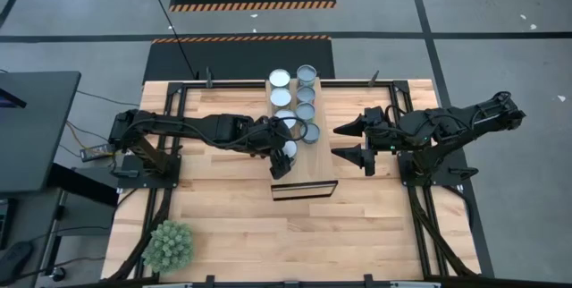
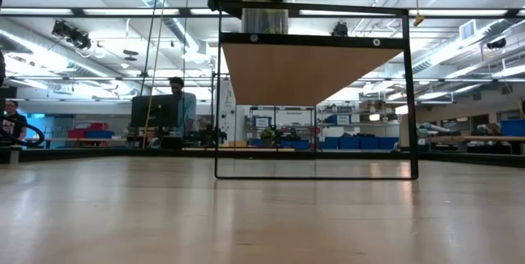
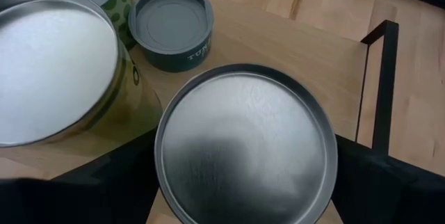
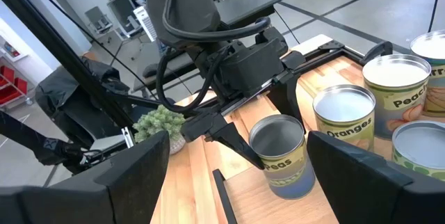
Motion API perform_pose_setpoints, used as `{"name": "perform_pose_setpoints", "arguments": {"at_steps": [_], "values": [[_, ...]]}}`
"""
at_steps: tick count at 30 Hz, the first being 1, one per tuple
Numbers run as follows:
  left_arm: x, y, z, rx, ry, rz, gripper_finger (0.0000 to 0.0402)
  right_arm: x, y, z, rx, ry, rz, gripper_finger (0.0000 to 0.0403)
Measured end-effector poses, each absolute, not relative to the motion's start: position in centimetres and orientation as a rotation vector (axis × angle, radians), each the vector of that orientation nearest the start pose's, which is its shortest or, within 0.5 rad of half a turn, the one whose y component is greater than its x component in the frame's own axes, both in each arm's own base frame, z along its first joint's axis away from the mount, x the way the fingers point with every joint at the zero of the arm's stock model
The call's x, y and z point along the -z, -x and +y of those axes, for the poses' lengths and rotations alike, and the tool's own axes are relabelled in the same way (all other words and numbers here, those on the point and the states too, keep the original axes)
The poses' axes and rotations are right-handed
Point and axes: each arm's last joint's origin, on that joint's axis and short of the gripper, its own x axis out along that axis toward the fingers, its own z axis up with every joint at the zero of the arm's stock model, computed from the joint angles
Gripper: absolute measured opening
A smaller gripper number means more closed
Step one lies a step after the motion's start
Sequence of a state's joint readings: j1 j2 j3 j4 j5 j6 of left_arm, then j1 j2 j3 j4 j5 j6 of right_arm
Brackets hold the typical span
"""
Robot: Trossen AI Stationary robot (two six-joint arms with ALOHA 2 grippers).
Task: Pick and place cans onto a shelf
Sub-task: Put the canned peas on the shelf
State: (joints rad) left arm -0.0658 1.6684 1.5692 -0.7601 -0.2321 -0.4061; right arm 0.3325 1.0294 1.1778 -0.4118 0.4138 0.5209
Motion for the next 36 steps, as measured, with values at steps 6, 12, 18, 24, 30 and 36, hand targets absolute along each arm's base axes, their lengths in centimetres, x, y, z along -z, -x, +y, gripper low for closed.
{"name": "perform_pose_setpoints", "arguments": {"at_steps": [6,12,18,24,30,36], "values": [[-32.91,-35.78,-1.69,-0.325,0.253,0.803,0.0355,-40.08,-20.08,5.70,0.142,-0.422,0.218,0.0347],[-32.99,-35.88,-1.69,-0.322,0.255,0.790,0.0355,-40.08,-20.08,5.70,0.142,-0.422,0.218,0.0347],[-33.10,-35.99,-1.65,-0.320,0.256,0.775,0.0355,-40.08,-20.08,5.70,0.142,-0.422,0.218,0.0347],[-33.13,-36.03,-1.66,-0.313,0.243,0.772,0.0378,-40.08,-20.08,5.70,0.142,-0.422,0.218,0.0347],[-33.14,-36.05,-1.75,-0.281,0.229,0.778,0.0396,-40.08,-20.08,5.70,0.142,-0.422,0.218,0.0347],[-33.21,-36.11,-1.67,-0.301,0.213,0.764,0.0400,-40.07,-20.08,5.70,0.142,-0.422,0.218,0.0347]]}}
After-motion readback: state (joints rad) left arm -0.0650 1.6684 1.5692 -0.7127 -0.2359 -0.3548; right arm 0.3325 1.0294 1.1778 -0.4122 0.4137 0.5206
